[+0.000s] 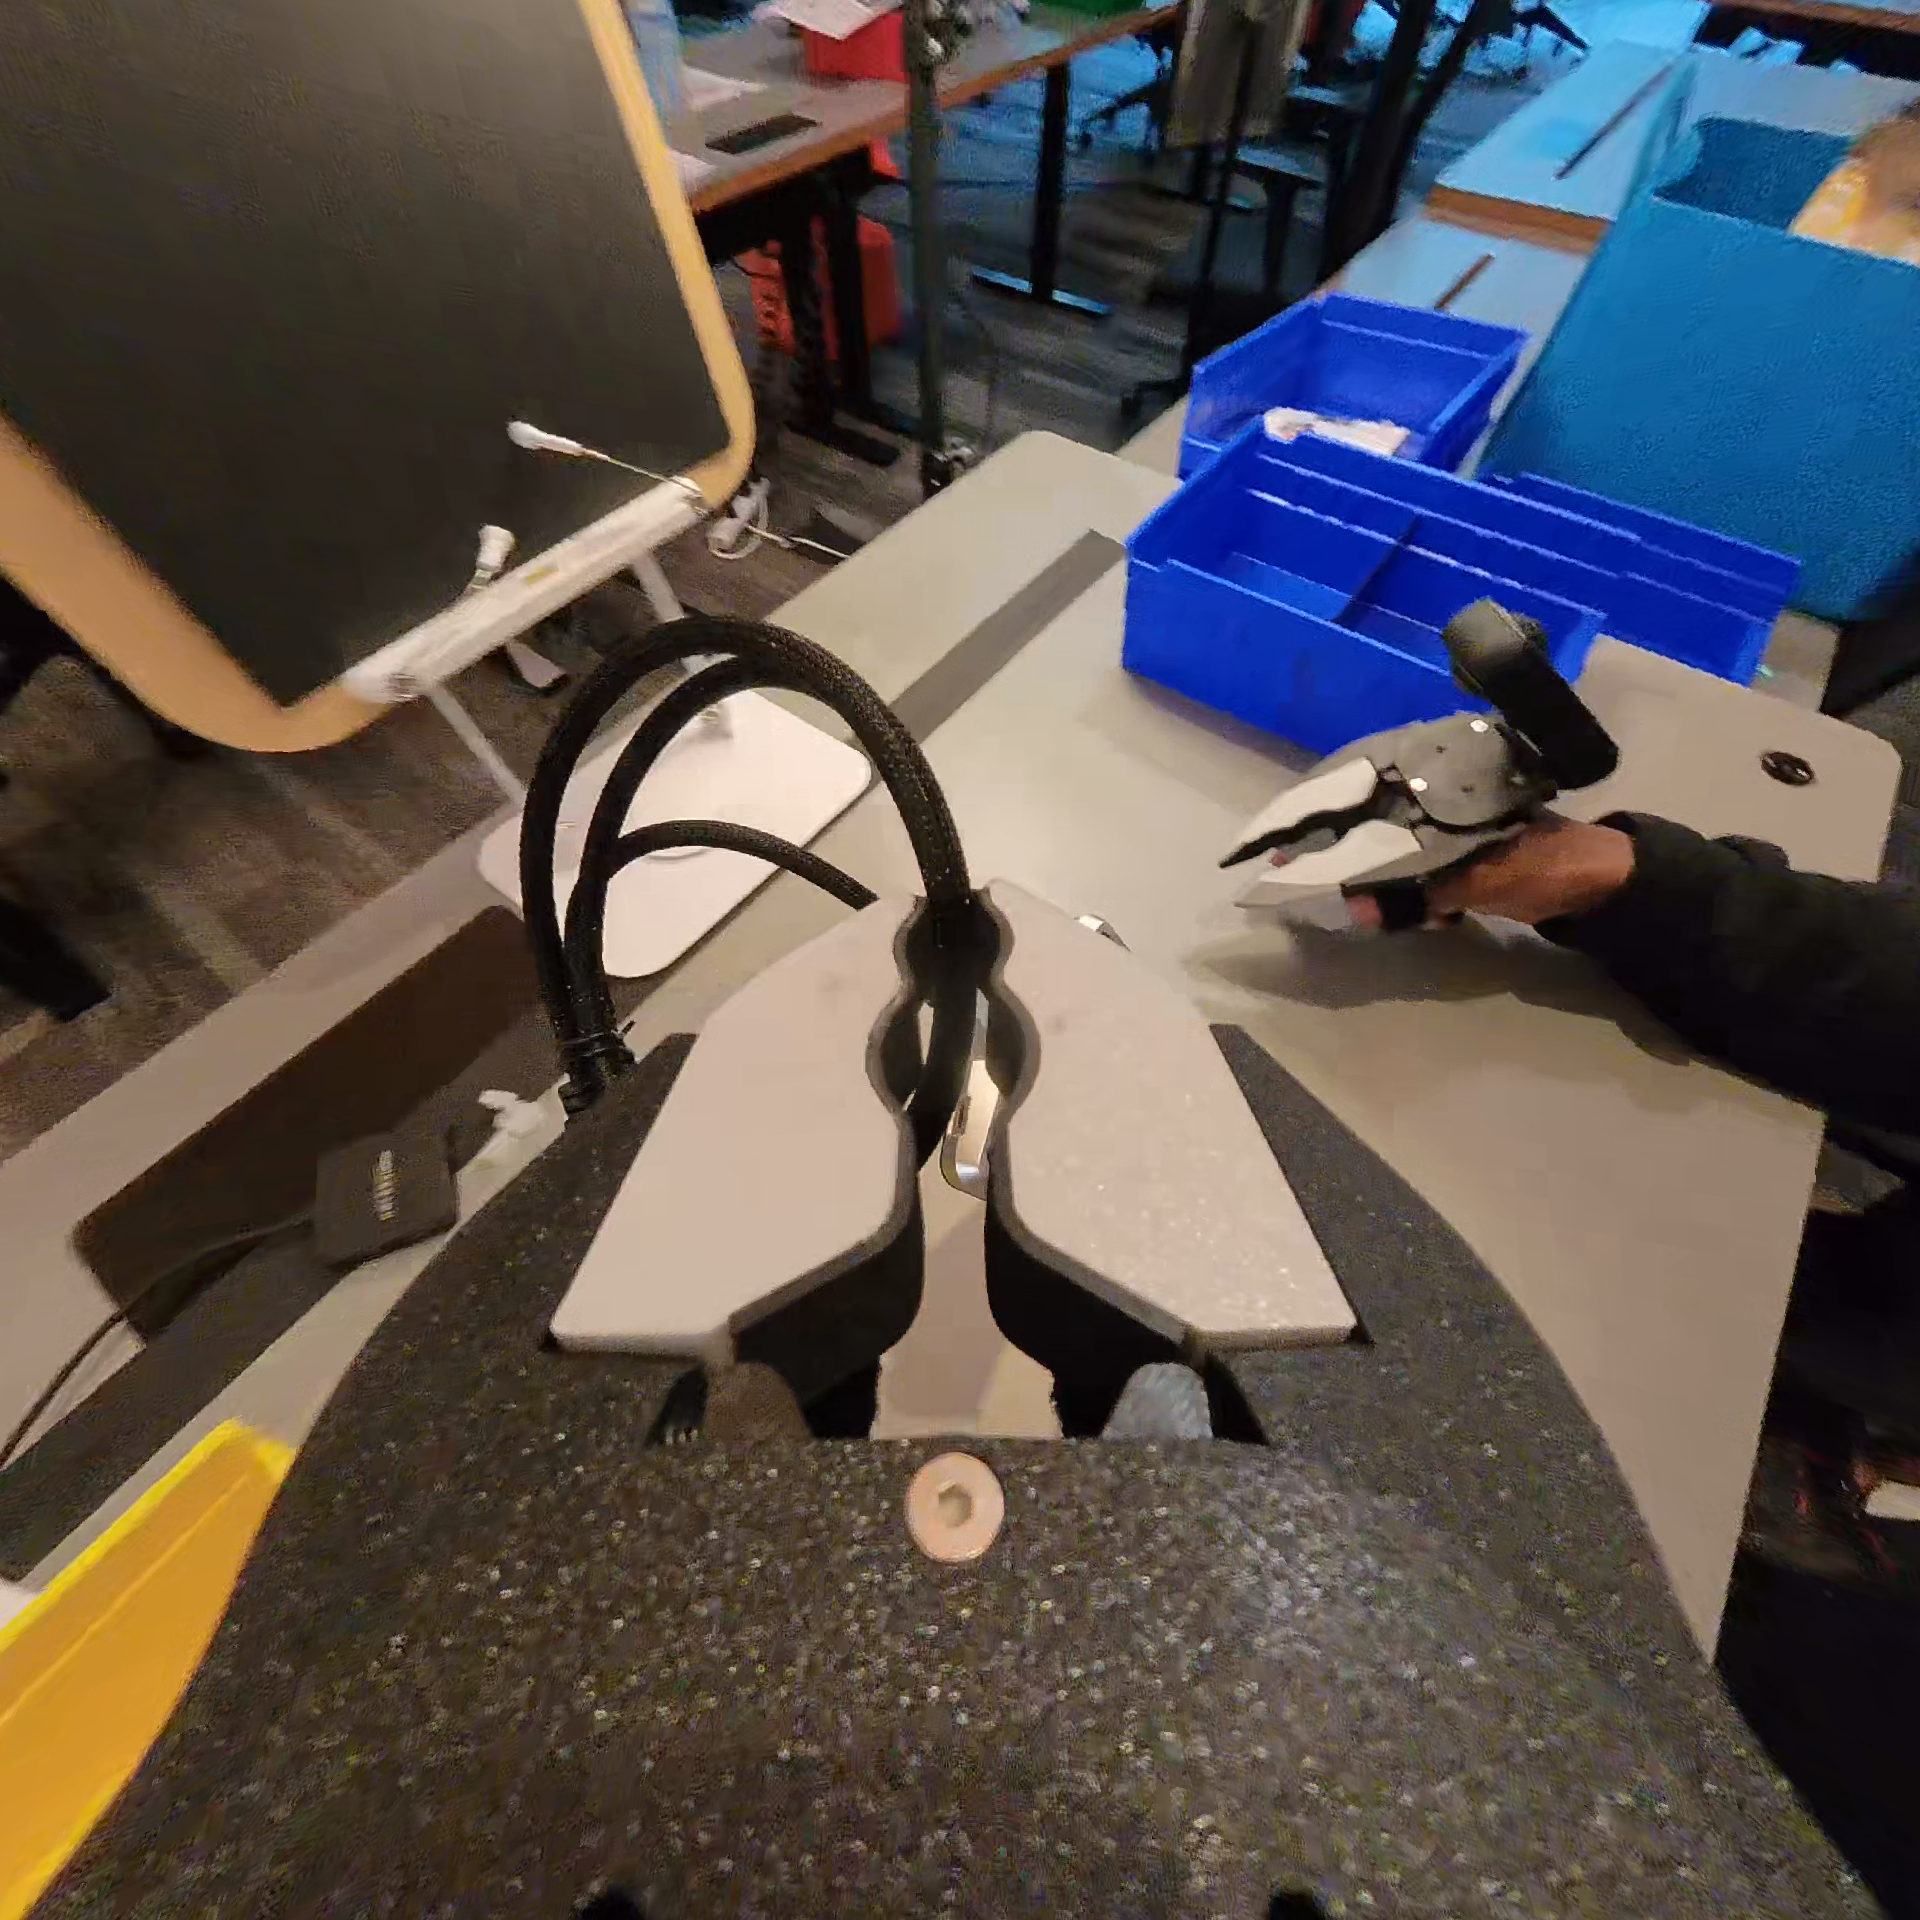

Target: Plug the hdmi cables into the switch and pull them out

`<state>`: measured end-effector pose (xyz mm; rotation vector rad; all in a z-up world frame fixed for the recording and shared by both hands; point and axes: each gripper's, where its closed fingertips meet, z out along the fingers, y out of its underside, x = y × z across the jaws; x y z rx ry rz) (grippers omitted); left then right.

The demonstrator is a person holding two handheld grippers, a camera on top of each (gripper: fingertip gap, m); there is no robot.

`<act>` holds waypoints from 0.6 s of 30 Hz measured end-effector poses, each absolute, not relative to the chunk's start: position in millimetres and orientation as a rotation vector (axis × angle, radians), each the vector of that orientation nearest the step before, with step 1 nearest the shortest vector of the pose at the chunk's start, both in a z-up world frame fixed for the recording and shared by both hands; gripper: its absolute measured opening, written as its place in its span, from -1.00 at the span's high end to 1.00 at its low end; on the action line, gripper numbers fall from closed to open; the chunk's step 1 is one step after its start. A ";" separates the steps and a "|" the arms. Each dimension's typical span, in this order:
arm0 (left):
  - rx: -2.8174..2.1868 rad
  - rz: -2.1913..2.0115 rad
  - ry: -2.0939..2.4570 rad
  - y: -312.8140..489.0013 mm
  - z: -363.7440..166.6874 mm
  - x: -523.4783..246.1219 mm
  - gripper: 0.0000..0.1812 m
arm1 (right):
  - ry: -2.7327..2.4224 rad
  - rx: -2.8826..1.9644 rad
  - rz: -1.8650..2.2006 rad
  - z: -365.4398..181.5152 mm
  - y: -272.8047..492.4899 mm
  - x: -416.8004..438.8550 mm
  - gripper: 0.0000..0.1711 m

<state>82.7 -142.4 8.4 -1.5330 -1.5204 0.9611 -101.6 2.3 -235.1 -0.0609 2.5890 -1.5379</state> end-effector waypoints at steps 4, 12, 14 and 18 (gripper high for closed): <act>-1.666 0.753 -1.437 -85.4 -52.2 39.4 0.92 | 2.492 -0.060 -1.675 -215.6 1.9 -104.4 0.71; -1.705 0.406 -1.346 -9.6 -158.6 -23.4 0.92 | 2.259 -0.267 -1.855 -179.6 10.3 -81.5 0.76; -1.694 0.360 -1.303 3.9 -172.4 -34.5 0.92 | 2.300 -0.312 -1.808 -187.8 9.5 -76.8 0.75; -1.672 0.394 -1.310 9.5 -187.1 -49.7 0.79 | 2.384 -0.318 -1.711 -206.7 6.0 -75.7 0.74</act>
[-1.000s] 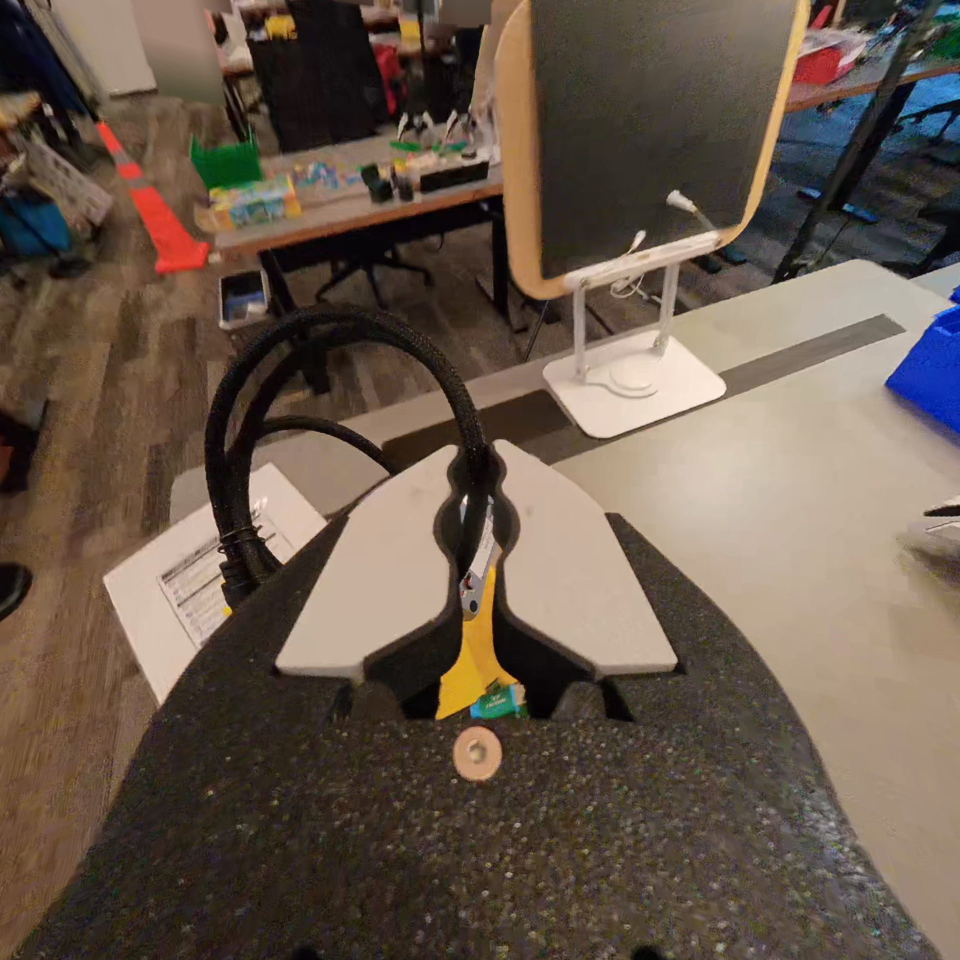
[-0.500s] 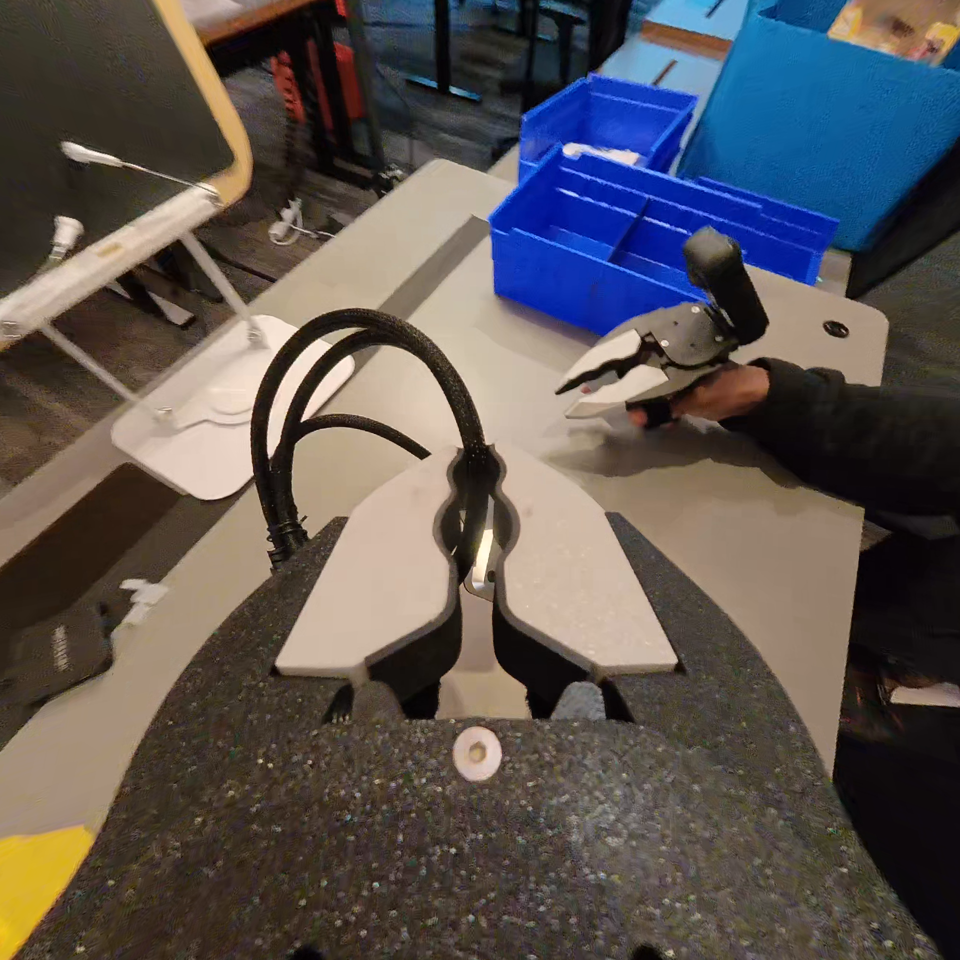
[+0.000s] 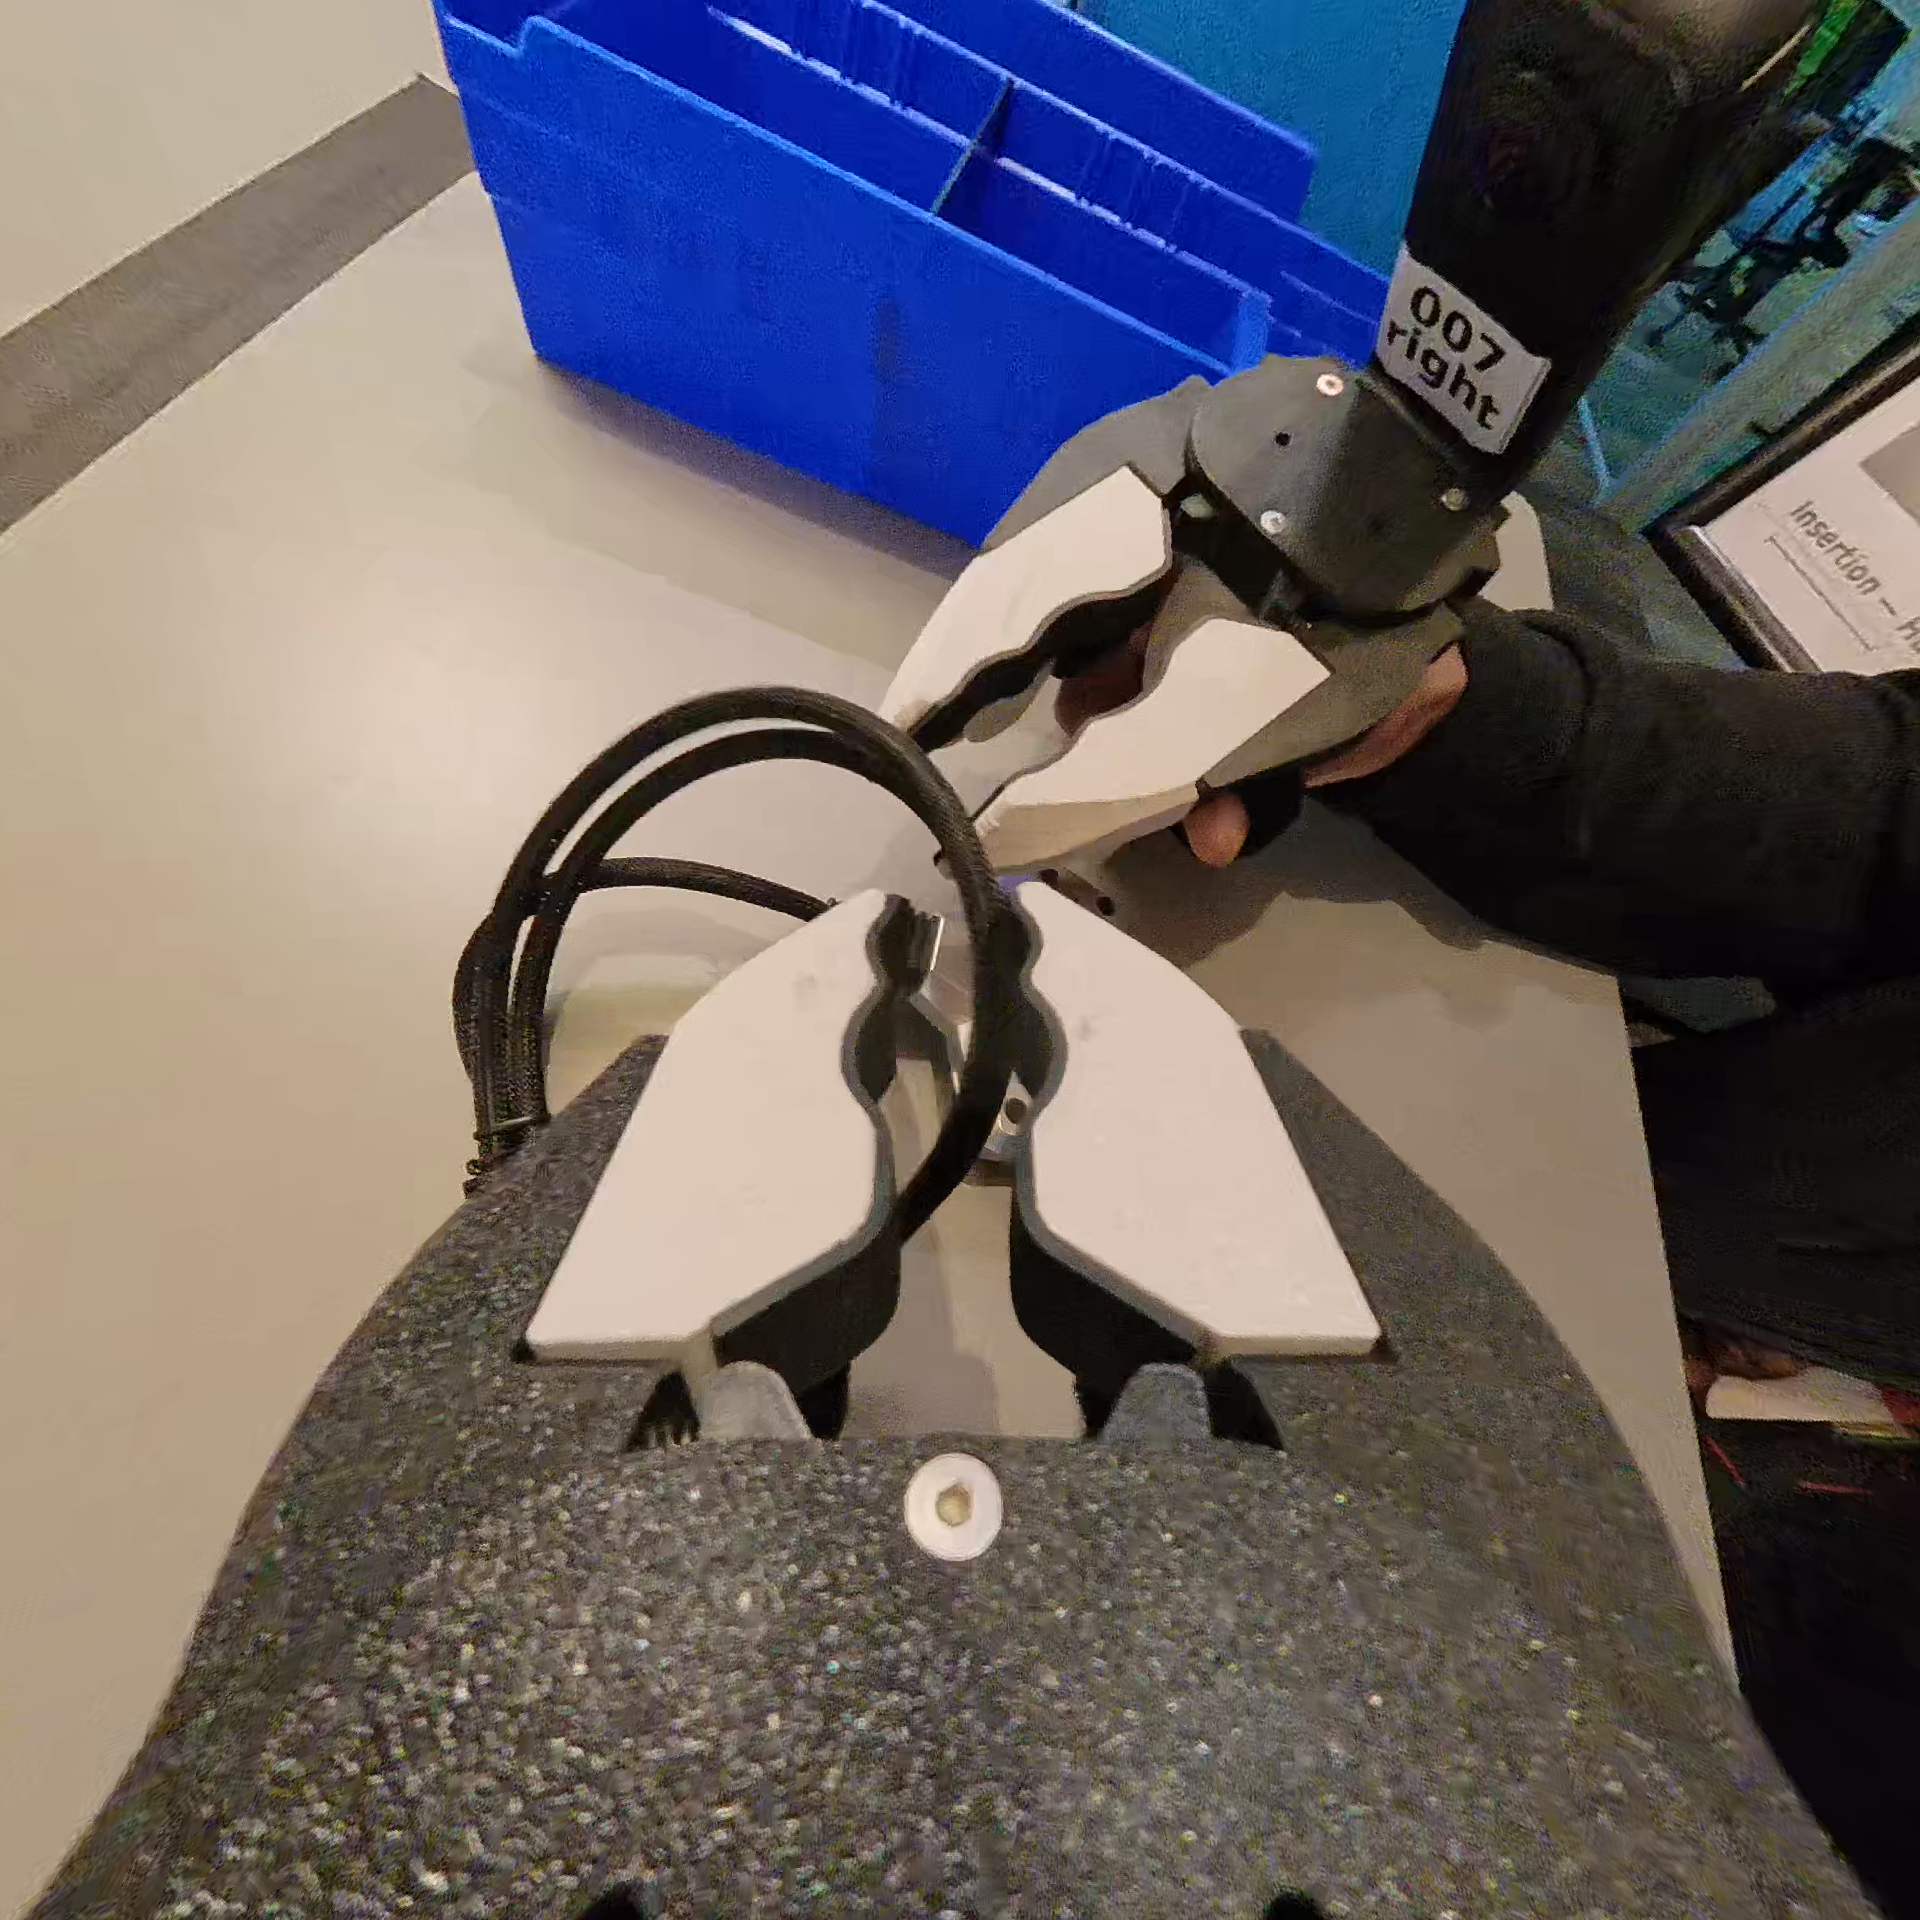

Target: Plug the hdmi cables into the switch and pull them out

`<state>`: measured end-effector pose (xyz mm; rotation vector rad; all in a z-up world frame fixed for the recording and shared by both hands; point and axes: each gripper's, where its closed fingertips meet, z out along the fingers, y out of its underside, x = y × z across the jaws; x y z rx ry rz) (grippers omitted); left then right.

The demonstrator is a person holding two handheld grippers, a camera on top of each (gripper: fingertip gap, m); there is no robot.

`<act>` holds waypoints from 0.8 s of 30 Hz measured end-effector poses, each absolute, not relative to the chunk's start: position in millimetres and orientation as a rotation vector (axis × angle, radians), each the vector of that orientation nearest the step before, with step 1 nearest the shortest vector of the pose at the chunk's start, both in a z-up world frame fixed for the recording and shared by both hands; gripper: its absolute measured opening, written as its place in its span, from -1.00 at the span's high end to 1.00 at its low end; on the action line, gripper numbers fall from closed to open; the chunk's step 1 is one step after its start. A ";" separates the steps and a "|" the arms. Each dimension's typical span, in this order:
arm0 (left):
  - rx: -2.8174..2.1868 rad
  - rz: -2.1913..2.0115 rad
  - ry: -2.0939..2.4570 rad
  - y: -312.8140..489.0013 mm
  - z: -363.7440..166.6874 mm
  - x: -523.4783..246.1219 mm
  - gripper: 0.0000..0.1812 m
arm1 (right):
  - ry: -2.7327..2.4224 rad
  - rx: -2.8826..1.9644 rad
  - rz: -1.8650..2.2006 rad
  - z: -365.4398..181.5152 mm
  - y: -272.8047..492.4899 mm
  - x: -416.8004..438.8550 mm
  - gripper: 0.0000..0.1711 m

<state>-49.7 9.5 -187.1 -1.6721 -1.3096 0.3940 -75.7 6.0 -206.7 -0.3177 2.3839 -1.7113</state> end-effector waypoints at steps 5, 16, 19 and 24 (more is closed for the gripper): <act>-1.626 0.570 -1.338 -11.4 -174.5 -43.2 0.28 | 2.453 -0.275 -1.643 -216.9 5.0 -78.9 0.74; -1.314 1.366 -1.619 -163.8 -60.3 159.1 0.23 | 2.623 -0.131 -1.454 -239.7 15.2 -91.2 0.73; -1.245 1.474 -1.851 -221.4 -59.8 237.7 0.41 | 2.626 -0.116 -1.429 -242.4 14.8 -90.1 0.73; -1.422 1.264 -2.146 -267.7 -128.4 294.5 0.58 | 2.624 -0.147 -1.431 -241.9 14.7 -85.2 0.73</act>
